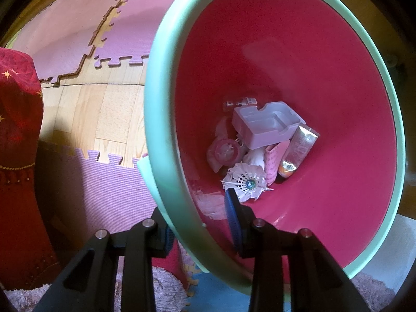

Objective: Collect trash
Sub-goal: 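Move the right tool back to the shelf toward the white plastic bag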

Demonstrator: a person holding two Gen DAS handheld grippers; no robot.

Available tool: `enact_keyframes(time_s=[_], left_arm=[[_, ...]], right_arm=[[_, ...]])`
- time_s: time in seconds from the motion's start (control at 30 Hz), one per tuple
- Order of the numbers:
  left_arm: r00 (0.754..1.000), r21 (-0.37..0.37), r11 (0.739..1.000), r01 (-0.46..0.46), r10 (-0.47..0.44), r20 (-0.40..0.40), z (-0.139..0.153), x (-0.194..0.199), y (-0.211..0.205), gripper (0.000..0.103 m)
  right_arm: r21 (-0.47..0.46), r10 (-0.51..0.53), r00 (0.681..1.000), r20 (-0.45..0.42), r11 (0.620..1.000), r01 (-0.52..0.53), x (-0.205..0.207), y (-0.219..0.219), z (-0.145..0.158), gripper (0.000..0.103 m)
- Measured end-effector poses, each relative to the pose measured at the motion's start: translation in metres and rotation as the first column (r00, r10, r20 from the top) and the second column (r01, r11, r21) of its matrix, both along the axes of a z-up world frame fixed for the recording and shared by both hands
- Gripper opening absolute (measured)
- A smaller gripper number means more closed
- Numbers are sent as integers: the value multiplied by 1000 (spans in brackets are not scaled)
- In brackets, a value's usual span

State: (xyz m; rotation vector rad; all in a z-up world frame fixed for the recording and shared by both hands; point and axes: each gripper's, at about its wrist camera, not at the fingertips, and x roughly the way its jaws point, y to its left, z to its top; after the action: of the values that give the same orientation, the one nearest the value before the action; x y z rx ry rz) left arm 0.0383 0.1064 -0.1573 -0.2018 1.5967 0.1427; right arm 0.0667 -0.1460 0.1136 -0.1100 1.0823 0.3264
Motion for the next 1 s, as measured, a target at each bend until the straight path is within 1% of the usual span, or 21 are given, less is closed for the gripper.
enact_keyframes(time_s=[0.2,0.3,0.37,0.57,0.67,0.7,0.77,0.93,1.0], left_arm=[[1000,2,1000,1,-1,1,0,0,-1,36],[1000,5,1000,1,-1,0,-1,0,-2,36],[1000,5,1000,1,-1,1,-1,0,-2,36],[1000,7,1000,0,0,-1,-1,1,-3,36],[1000,8,1000,1,-1,-2,-1,1,-3,36],[1000,8,1000,1,-1,-2,-1,1,-3,36],[1000,10,1000,2,-2,-1,-1,0,-3,36],[1000,14,1000,5,-5,-1,-1,-1,-4,37],[1000,14,1000,5,-5,-1,-1,-1,-4,37]], right_arm=[[-55,-108,993,56,992,111,21,-43,23,37],[-98,-170,980,100,979,180,36,-70,33,37],[-111,-208,971,114,969,221,45,-85,38,37],[-139,-339,927,160,922,361,75,-131,48,37],[-121,-400,900,171,898,422,91,-152,49,38],[-112,-423,890,171,889,444,95,-158,48,39],[-105,-451,874,179,875,473,103,-167,47,48],[-96,-491,850,190,853,514,118,-181,43,50],[-94,-504,842,190,845,527,124,-187,41,53]])
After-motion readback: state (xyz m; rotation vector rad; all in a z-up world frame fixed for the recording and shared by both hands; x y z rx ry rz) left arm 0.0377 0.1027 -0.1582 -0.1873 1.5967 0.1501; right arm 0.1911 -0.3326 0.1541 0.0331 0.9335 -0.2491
